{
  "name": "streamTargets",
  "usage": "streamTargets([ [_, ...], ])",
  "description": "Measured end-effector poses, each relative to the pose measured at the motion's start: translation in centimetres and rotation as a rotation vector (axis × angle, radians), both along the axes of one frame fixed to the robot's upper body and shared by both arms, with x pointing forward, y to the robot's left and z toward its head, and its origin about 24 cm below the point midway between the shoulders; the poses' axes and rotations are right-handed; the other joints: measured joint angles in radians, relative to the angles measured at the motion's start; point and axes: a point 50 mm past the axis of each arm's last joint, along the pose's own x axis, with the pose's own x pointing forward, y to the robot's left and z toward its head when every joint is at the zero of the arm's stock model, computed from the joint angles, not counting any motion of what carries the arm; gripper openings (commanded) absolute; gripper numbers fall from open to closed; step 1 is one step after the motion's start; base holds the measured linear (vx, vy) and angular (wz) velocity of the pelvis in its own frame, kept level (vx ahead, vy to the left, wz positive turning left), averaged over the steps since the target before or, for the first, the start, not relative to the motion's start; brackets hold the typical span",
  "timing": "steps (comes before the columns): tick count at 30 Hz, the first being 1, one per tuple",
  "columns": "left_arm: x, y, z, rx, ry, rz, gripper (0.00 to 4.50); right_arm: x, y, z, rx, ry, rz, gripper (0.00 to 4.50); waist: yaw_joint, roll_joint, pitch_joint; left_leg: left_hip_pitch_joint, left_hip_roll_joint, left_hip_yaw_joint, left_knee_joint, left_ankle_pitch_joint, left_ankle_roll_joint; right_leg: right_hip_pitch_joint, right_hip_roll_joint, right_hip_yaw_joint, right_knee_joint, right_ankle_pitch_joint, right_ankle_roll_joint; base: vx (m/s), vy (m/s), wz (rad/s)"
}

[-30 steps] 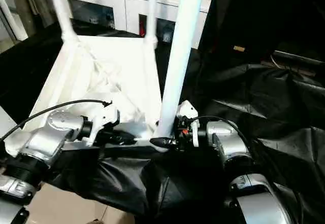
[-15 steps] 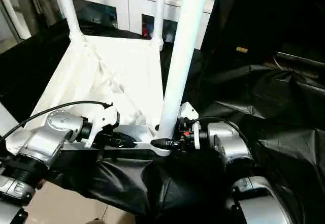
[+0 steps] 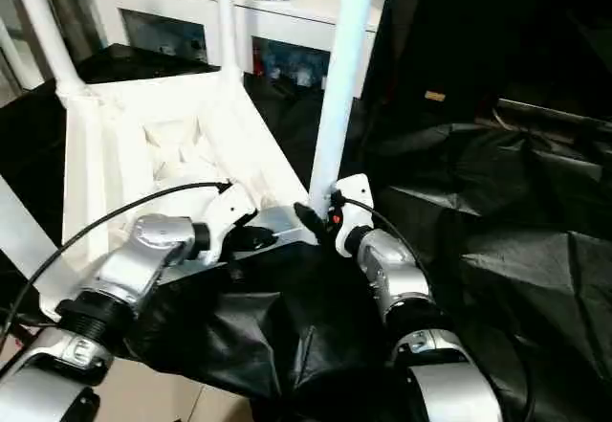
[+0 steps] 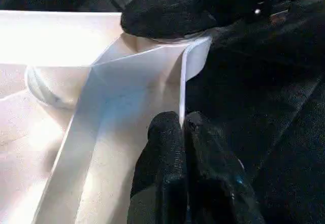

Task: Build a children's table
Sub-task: Rotate leg to tighten

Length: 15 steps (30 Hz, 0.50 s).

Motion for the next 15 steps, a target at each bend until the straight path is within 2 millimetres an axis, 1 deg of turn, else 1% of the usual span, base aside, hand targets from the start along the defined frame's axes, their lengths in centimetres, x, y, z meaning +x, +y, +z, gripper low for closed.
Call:
streamTargets([
  [1, -0.1, -0.1, 0.0, -0.004, -0.003, -0.002, 0.00, 0.0, 0.0, 0.0, 0.000, -0.001, 0.001, 3.24, 0.000, 0.000, 0.000, 0.000, 0.000, 0.000, 0.000, 0.000, 0.000, 0.000, 0.000, 0.000, 0.000, 0.000, 0.000, 0.000, 0.000, 0.00],
  [3, -0.2, -0.2, 0.1, -0.010, -0.006, -0.010, 0.00, 0.0, 0.0, 0.0, 0.001, -0.005, 0.004, 3.53, 0.002, 0.000, 0.000, -0.001, 0.000, 0.000, -0.001, 0.000, 0.000, 0.000, 0.000, 0.000, 0.000, 0.002, -0.003, 0.000, 0.000, 0.00],
  [4, -0.2, -0.2, 0.1, -0.012, -0.007, -0.012, 0.00, 0.0, 0.0, 0.1, -0.002, -0.010, 0.010, 3.53, 0.002, 0.000, 0.000, -0.001, 0.000, 0.001, -0.002, 0.000, 0.000, 0.000, 0.000, 0.000, 0.000, 0.002, -0.003, 0.000, 0.000, 0.00],
  [5, -0.2, -0.2, 0.2, -0.015, -0.006, -0.018, 0.00, 0.0, -0.1, 0.2, -0.010, -0.019, 0.035, 3.64, 0.002, 0.000, 0.000, -0.002, 0.000, 0.001, -0.003, 0.000, 0.000, 0.000, 0.000, 0.000, 0.000, 0.001, -0.002, 0.000, 0.000, 0.00],
  [7, -0.3, -0.2, 0.3, -0.027, -0.004, -0.027, 0.00, -0.1, -0.5, 0.3, -0.018, -0.034, 0.091, 3.64, 0.003, 0.000, 0.001, -0.004, 0.000, 0.001, -0.003, 0.000, 0.000, -0.002, 0.000, 0.000, 0.000, 0.001, -0.002, 0.000, 0.000, 0.00],
  [10, -0.6, 0.4, 0.5, -0.034, 0.007, -0.069, 0.00, -0.6, -1.5, 0.7, -0.025, -0.045, 0.232, 3.64, 0.005, 0.001, 0.001, -0.010, 0.000, 0.002, -0.003, 0.000, 0.000, -0.006, 0.000, -0.002, 0.000, 0.000, -0.002, 0.000, 0.000, 0.00],
  [13, -0.8, 0.9, 0.7, -0.038, 0.018, -0.122, 0.00, -1.0, -2.1, 1.0, -0.014, -0.050, 0.328, 3.64, 0.009, 0.001, 0.001, -0.018, 0.001, 0.002, -0.002, 0.003, 0.005, -0.013, 0.000, -0.002, 0.003, 0.000, -0.002, 0.000, 0.000, 0.00],
  [15, -1.0, 1.2, 0.8, -0.034, 0.027, -0.162, 0.00, -1.3, -2.5, 1.1, -0.017, -0.040, 0.414, 3.64, 0.012, 0.001, 0.001, -0.018, 0.001, 0.002, 0.000, 0.003, 0.006, -0.014, 0.000, -0.002, 0.003, 0.000, -0.002, 0.000, 0.000, 0.00],
])
